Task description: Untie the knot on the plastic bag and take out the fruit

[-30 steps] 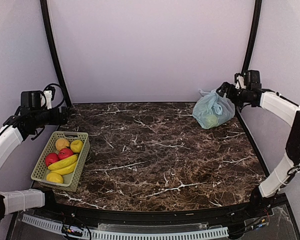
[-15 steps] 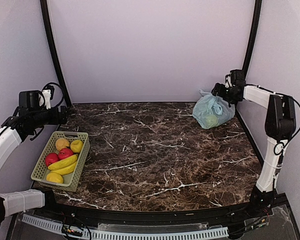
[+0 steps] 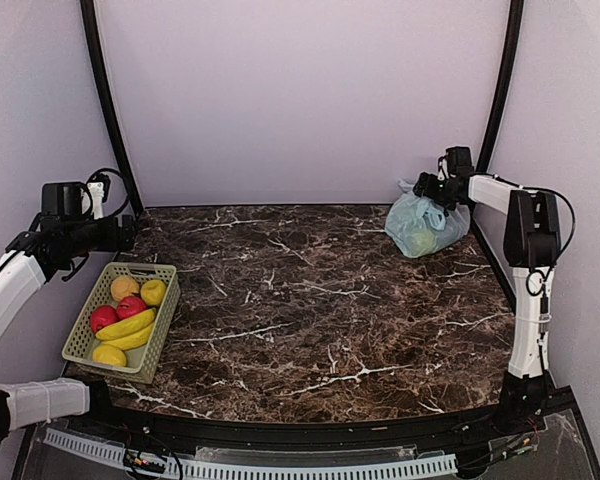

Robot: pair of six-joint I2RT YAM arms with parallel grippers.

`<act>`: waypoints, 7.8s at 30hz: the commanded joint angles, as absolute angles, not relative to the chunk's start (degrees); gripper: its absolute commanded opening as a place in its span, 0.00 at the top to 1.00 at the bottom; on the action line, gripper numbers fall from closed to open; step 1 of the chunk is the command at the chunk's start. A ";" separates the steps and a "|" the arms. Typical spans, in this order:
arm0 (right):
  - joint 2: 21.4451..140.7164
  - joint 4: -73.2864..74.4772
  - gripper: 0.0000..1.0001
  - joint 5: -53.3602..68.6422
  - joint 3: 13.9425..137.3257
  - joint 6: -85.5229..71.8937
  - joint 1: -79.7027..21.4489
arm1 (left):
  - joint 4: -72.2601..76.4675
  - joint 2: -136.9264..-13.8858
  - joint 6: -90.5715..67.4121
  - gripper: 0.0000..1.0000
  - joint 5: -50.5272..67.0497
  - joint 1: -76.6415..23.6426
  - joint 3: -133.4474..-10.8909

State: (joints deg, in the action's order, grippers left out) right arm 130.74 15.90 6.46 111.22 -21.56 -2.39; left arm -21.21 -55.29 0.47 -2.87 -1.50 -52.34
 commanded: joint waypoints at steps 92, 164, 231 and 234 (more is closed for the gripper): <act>82.00 8.92 1.00 13.10 58.79 -23.64 -57.55 | -25.41 -65.79 -23.54 0.12 13.54 -39.83 -61.28; 67.29 5.72 0.22 8.35 46.42 -33.72 -60.02 | -8.38 -91.30 -30.81 0.99 12.15 -55.90 -69.53; 72.13 -2.20 1.00 3.34 42.72 -35.35 -63.36 | -11.60 -91.31 -29.66 0.99 6.98 -58.45 -70.73; 71.54 -2.20 1.00 3.31 42.05 -35.39 -63.37 | -11.67 -91.01 -29.40 0.99 6.42 -58.45 -70.67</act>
State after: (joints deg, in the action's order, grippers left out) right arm 72.73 -1.30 2.76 43.55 -35.79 -62.65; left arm -12.29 -93.54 -29.36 7.75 -58.41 -71.64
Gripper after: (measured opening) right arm 0.003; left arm 0.012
